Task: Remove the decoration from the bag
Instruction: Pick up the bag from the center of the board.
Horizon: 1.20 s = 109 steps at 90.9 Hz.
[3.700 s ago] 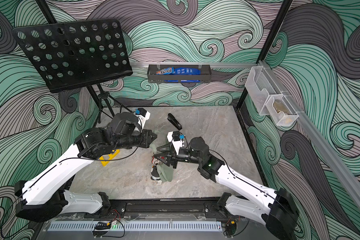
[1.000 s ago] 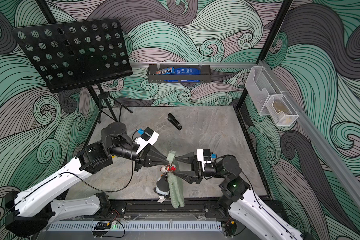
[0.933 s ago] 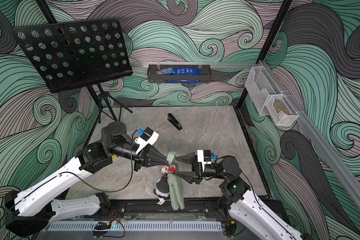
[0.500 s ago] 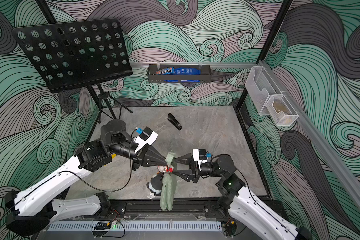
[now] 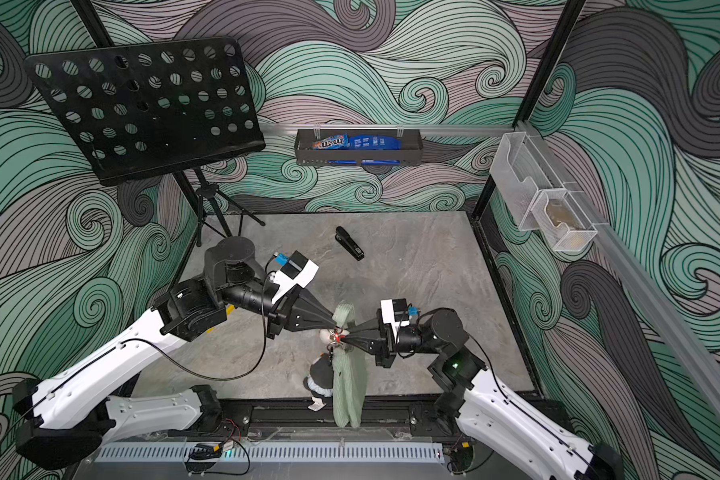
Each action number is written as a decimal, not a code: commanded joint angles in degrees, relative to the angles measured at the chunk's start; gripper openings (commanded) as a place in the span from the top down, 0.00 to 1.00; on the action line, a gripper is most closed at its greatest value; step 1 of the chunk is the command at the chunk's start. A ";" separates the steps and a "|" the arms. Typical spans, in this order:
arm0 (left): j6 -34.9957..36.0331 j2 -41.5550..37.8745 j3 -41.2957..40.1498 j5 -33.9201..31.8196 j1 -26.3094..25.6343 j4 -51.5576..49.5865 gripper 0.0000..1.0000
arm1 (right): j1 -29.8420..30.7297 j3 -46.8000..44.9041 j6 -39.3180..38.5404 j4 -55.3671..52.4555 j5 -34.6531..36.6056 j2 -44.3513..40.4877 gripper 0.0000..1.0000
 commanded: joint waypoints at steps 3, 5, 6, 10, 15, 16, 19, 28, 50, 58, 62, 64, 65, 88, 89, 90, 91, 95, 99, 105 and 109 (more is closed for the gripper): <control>0.91 -2.84 -0.04 -5.46 0.79 1.66 1.00 | 0.13 3.54 -1.00 -6.11 12.63 -3.69 1.00; 1.03 -3.29 -0.38 -6.93 0.87 1.47 1.00 | 0.14 3.96 -1.37 -7.76 14.89 -4.42 1.00; 1.15 -3.56 -0.48 -7.65 0.92 1.29 1.00 | 0.13 4.13 -1.57 -8.27 15.78 -4.79 1.00; 1.22 -4.25 -1.39 -10.62 1.17 1.13 1.00 | 0.12 4.91 -2.31 -10.86 18.36 -6.11 1.00; 1.02 -5.08 -2.32 -14.94 1.45 1.35 1.00 | 0.12 5.44 -3.11 -12.86 19.64 -7.67 1.00; 0.97 -5.20 -2.59 -15.66 1.48 1.45 1.00 | 0.12 5.58 -3.14 -13.15 19.74 -7.95 1.00; 1.02 -5.63 -3.03 -17.64 1.57 1.57 1.00 | 0.12 5.81 -3.24 -13.95 19.72 -8.67 1.00; 1.33 -6.27 -3.89 -22.42 1.64 1.87 1.00 | 0.17 6.30 -3.50 -16.81 18.97 -10.00 1.00; 0.88 -6.36 -3.85 -23.70 1.77 2.61 1.00 | 0.12 6.40 -3.04 -21.28 11.50 -9.21 1.00; 0.91 -6.28 -3.62 -23.43 1.77 2.30 1.00 | 0.12 5.48 -1.35 -20.73 7.71 -8.70 1.00; 0.86 -6.28 -3.51 -23.15 1.77 2.15 1.00 | 0.16 4.99 -0.58 -20.51 6.32 -8.38 1.00; 0.90 -6.22 -3.44 -22.97 1.77 2.10 1.00 | 0.13 4.78 -0.30 -20.46 5.88 -8.23 0.98; 0.91 -6.21 -3.42 -22.88 1.77 2.05 1.00 | 0.17 4.72 -0.15 -20.51 5.74 -8.19 0.97; 1.67 -5.76 -2.35 -18.28 1.76 0.51 1.00 | 0.15 5.87 -0.51 -22.90 11.49 -9.17 0.48; 1.69 -5.76 -2.34 -18.03 1.76 0.50 1.00 | 0.14 6.06 -0.74 -22.92 11.71 -9.18 0.48; 1.74 -5.76 -2.43 -17.73 1.77 0.55 1.00 | 0.13 6.19 -0.90 -22.92 11.81 -9.19 0.48; 1.77 -5.76 -2.43 -17.41 1.77 0.57 1.00 | 0.12 6.48 -1.06 -22.88 11.87 -9.15 0.47; 1.91 -5.83 -2.62 -16.20 1.77 0.80 1.00 | 0.16 7.26 -1.58 -22.68 12.00 -8.72 0.47; 1.97 -5.83 -2.76 -14.98 1.77 0.89 1.00 | 0.12 8.10 -1.79 -22.62 11.83 -7.85 0.47; 2.29 -5.83 -2.98 -13.54 1.77 0.67 1.00 | 0.12 9.96 -2.00 -23.19 10.11 -6.23 0.47; 2.75 -5.95 -3.15 -12.94 1.77 0.52 1.00 | 0.18 11.18 -2.21 -23.90 8.86 -4.82 0.46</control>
